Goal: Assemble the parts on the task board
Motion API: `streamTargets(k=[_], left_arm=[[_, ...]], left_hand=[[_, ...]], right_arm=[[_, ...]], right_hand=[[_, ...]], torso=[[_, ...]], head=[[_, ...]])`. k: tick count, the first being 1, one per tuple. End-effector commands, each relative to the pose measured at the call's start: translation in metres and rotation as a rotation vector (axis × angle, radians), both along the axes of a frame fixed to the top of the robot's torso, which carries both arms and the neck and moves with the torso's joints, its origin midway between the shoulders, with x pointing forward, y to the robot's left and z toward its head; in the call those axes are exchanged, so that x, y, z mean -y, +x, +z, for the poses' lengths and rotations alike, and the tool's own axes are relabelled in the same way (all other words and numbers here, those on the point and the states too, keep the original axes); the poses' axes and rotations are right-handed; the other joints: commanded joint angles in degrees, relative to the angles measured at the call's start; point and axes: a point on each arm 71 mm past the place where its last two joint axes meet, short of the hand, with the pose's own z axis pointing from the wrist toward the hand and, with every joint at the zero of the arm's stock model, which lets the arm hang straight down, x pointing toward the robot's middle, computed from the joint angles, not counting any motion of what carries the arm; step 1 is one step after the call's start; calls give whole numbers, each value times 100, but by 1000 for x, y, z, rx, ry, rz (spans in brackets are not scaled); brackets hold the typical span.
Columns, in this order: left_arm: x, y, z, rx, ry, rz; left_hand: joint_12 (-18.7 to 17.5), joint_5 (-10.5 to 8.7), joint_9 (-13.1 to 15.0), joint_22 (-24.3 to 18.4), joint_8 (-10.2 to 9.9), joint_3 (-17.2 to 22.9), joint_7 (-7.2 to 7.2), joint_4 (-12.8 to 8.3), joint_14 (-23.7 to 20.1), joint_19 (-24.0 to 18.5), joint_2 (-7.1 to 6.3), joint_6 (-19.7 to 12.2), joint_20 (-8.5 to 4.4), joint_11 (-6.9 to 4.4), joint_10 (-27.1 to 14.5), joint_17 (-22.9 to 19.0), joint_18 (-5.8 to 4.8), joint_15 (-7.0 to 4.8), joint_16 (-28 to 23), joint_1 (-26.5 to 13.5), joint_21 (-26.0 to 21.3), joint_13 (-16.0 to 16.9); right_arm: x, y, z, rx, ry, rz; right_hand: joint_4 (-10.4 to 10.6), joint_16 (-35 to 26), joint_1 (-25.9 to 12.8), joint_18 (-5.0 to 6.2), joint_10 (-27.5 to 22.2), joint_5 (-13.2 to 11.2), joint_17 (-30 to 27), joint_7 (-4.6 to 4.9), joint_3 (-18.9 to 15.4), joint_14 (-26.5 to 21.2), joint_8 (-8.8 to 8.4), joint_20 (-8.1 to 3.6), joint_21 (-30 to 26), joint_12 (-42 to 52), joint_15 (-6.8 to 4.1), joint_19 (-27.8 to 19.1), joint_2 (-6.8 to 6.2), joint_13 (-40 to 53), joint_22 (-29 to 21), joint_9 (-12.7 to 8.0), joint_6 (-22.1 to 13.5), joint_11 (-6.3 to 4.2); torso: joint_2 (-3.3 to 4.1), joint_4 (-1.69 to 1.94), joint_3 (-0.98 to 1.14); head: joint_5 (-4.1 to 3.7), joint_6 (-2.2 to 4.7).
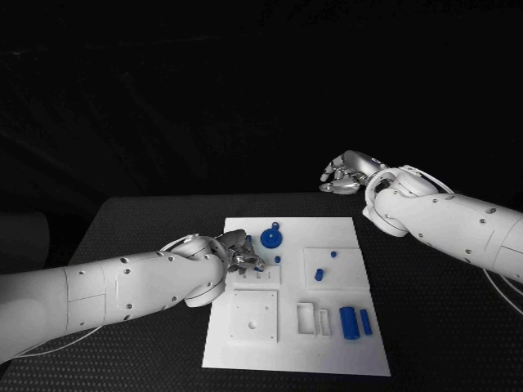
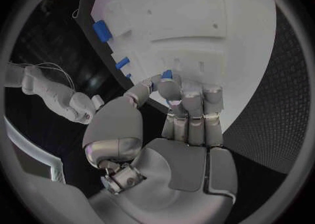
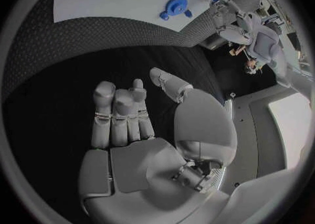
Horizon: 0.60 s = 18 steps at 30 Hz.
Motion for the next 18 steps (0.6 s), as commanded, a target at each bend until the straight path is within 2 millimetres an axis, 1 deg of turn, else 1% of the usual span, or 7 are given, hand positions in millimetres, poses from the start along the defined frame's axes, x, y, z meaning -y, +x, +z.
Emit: streamTargets(k=[1, 4, 10, 13, 18], left_arm=[[2, -1, -2, 0, 9, -13], [3, -2, -2, -8, 14, -18], [2, -3, -4, -23, 24, -26], [1, -3, -4, -30, 30, -26], [1, -3, -5, -40, 35, -33]], left_hand=[[40, 12, 1469, 124, 131, 23, -711, 1, 68, 19, 75, 747, -652, -258, -253, -8, 84, -385, 42, 5, 44, 8], [71, 10, 1465, 123, 118, 25, -708, 1, 63, 15, 76, 745, -654, -253, -253, -14, 86, -389, 66, 4, 57, 18], [117, -27, 1455, 121, 90, 27, -694, 4, 43, 2, 76, 737, -655, -237, -263, -29, 89, -393, 102, 2, 77, 31], [135, -57, 1449, 120, 75, 30, -687, 9, 30, -6, 74, 734, -655, -228, -270, -39, 91, -393, 116, 3, 85, 33], [152, -75, 1445, 119, 64, 32, -682, 12, 23, -13, 78, 734, -654, -222, -273, -47, 91, -393, 130, 5, 92, 36]], right_arm=[[-1, 0, 0, -6, -1, 14], [-1, 0, 0, -6, -1, 14], [-2, 0, 0, -9, -2, 16], [-2, -1, 0, -10, -2, 17], [-2, 0, 0, -11, -2, 17]], right_hand=[[1, -26, -14, 132, -29, 23, 9, 66, -33, -53, -22, -13, -20, -15, -6, -47, 45, -7, 52, 9, 28, 8], [1, -27, -17, 132, -31, 35, 10, 66, -37, -54, -22, -13, -21, -14, -6, -48, 48, -9, 53, 9, 27, 8], [-1, -27, -19, 132, -33, 53, 11, 66, -42, -56, -21, -14, -22, -12, -6, -49, 50, -10, 55, 10, 27, 8], [-2, -27, -20, 132, -34, 61, 12, 66, -44, -56, -21, -14, -22, -10, -6, -49, 52, -11, 56, 10, 26, 8], [-1, -27, -23, 132, -36, 79, 13, 66, -48, -57, -21, -14, -23, -8, -6, -50, 55, -13, 57, 11, 26, 8]], torso=[[3, -5, 2], [2, -3, -2], [-1, -1, 3], [-1, -1, -2], [0, -1, -4]], head=[[-15, -14], [-16, -24], [-14, -44], [-14, -46], [-13, -54]])
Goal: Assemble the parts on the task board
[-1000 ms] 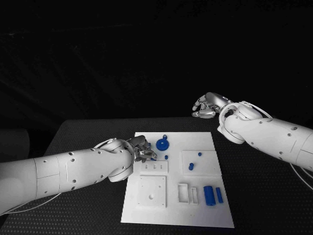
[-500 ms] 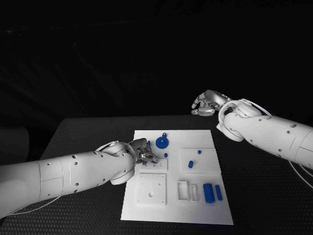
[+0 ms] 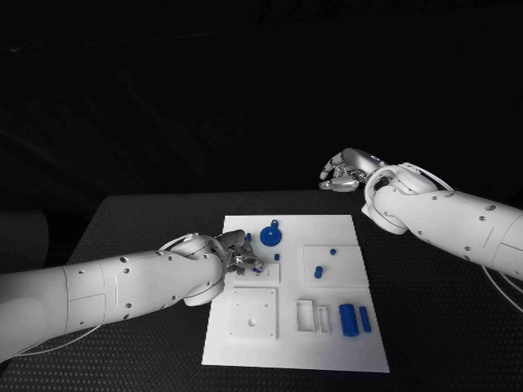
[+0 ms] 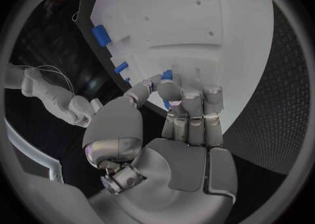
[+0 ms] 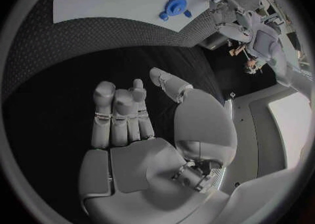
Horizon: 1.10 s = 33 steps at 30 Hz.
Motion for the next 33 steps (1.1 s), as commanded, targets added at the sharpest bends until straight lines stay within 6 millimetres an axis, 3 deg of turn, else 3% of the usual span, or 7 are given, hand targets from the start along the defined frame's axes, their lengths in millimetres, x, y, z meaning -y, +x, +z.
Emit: streamTargets(k=[1, 10, 33], left_arm=[[2, -2, -2, -22, 16, -24], [0, -2, -3, -36, 26, -30], [-2, 1, -4, -26, 35, -16]], left_hand=[[39, -42, 1444, 120, 41, 22, -682, 4, 21, -13, 77, 734, -655, -222, -272, -9, 91, -392, 36, 3, 25, 6], [126, 140, 1438, 118, 18, 10, -676, -31, -10, -52, 109, 777, -648, -210, -290, -46, 89, -378, 119, -40, 63, 21], [152, 104, 1436, 114, 1, 8, -674, -31, -26, -58, 151, 780, -649, -210, -307, -74, 92, -375, 150, -63, 81, 16]], right_arm=[[-2, 0, 0, -7, -3, 14], [-2, 0, 0, -9, -3, 16], [-3, -1, 0, -10, -2, 20]], right_hand=[[-1, -27, -24, 135, -36, 32, 8, 67, -49, -36, -21, -8, -24, -8, 14, -25, 55, -8, 58, 6, 25, 8], [-2, -27, -25, 135, -38, 52, 9, 67, -52, -37, -21, -9, -24, -5, 14, -26, 59, -10, 60, 7, 24, 8], [0, -27, -34, 135, -43, 116, 12, 67, -60, -39, -20, -9, -28, 3, 14, -28, 69, -16, 65, 10, 23, 9]], torso=[[1, 2, -2], [1, 2, -3], [5, 2, -1]], head=[[1, -9], [6, -22], [-2, -22]])
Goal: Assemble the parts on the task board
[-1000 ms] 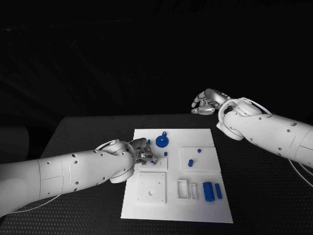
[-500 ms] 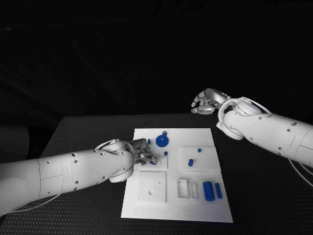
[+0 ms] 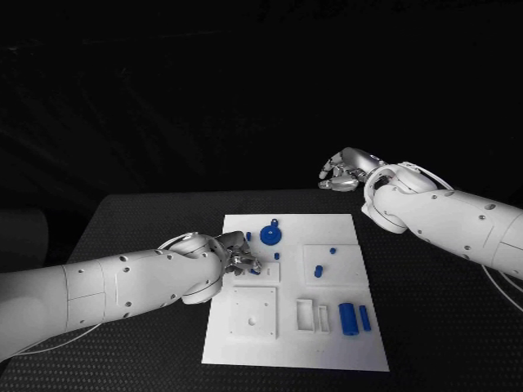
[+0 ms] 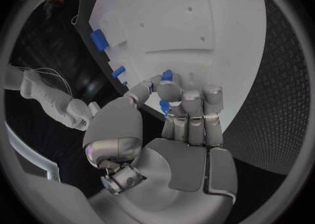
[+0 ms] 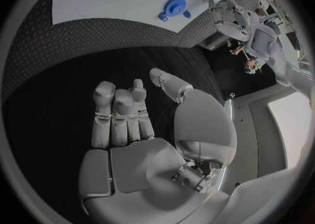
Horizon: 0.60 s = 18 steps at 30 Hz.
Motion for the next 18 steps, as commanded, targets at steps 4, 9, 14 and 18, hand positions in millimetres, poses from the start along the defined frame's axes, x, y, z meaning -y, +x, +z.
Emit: streamTargets(k=[4, 9, 14, 18], left_arm=[[1, -1, -1, -8, 9, -12], [3, -2, -2, -17, 13, -22], [4, -3, -3, -31, 20, -34], [5, -3, -3, -43, 25, -47]], left_hand=[[40, -18, 1435, 110, 11, 7, -674, -25, -27, -45, 70, 779, -638, -241, -278, -11, 97, -375, 25, 26, 39, 1], [44, -28, 1435, 110, 8, 6, -674, -26, -29, -45, 70, 778, -638, -240, -279, -16, 98, -376, 29, 23, 43, 0], [63, -70, 1436, 107, 5, -9, -672, -4, -36, -49, 71, 787, -635, -235, -278, -32, 97, -377, 44, -8, 49, -1], [97, -175, 1439, 104, 1, -23, -672, 50, -46, -59, 91, 809, -634, -230, -281, -58, 98, -376, 78, -55, 60, -2]], right_arm=[[-2, 0, 0, -6, -2, 15], [-2, -1, 0, -10, -3, 17], [-3, -1, 0, -12, -3, 19], [-4, -1, 0, -13, -3, 21]], right_hand=[[-1, -27, -12, 136, -45, 38, 9, 55, -31, -40, -19, -14, -29, 5, 13, -32, 47, -8, 65, 7, 35, 9], [-2, -27, -13, 136, -47, 66, 10, 55, -33, -41, -18, -15, -29, 8, 13, -32, 49, -11, 67, 8, 36, 8], [-2, -27, -15, 136, -49, 90, 11, 55, -34, -42, -18, -15, -31, 10, 13, -34, 50, -13, 69, 9, 35, 8], [-4, -28, -16, 136, -52, 132, 12, 55, -35, -43, -18, -15, -32, 14, 13, -34, 54, -17, 71, 10, 34, 8]], torso=[[0, -1, 0], [1, 0, 0], [1, 0, -1], [1, 4, 1]], head=[[-8, 2], [-5, -4], [-10, -3], [-8, -9]])
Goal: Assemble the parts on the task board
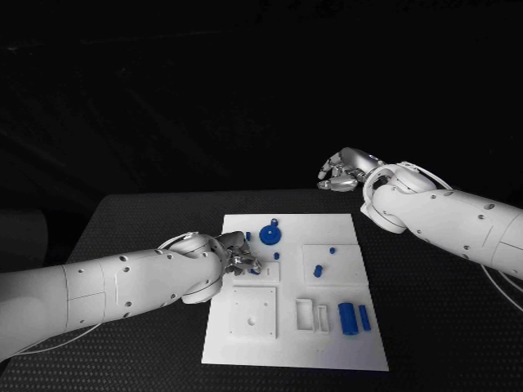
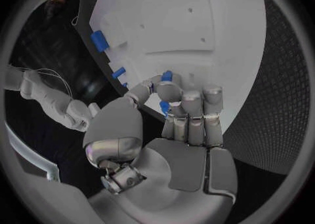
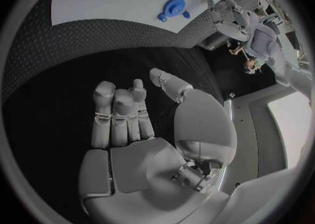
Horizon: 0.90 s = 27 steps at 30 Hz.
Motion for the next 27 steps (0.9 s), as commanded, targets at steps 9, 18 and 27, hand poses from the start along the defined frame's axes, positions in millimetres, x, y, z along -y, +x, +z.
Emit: streamTargets(k=[9, 18, 27], left_arm=[[6, -4, -4, -48, 22, -53], [7, -4, -5, -52, 24, -56], [7, -3, -4, -45, 29, -53]], left_hand=[[121, -59, 1443, 111, -5, -39, -675, 98, -77, -92, 320, 851, -644, -226, -302, -61, 95, -351, 137, -277, 72, 11], [176, -23, 1451, 112, -6, -24, -681, 41, -86, -109, 439, 875, -642, -230, -310, -87, 98, -344, 198, -401, 102, 21], [193, -24, 1455, 112, -7, 2, -685, 7, -90, -110, 467, 879, -645, -235, -315, -98, 104, -345, 219, -415, 115, 23]], right_arm=[[-3, -1, 0, -10, -3, 17], [-3, -1, 0, -12, -4, 18], [-3, -1, -1, -14, -4, 19]], right_hand=[[-7, -29, -20, 136, -57, 115, 10, 57, -38, -52, -17, -4, -33, 22, 6, -21, 58, -16, 76, 8, 32, 8], [-11, -30, -25, 136, -62, 243, 13, 57, -39, -53, -16, -3, -36, 33, 6, -22, 65, -26, 81, 12, 31, 9], [-12, -31, -30, 136, -64, 310, 15, 57, -42, -53, -15, -2, -37, 39, 6, -22, 67, -33, 84, 13, 31, 9]], torso=[[0, 2, 0], [-2, 2, -1], [0, -1, 0]], head=[[10, -16], [16, -16], [12, -7]])
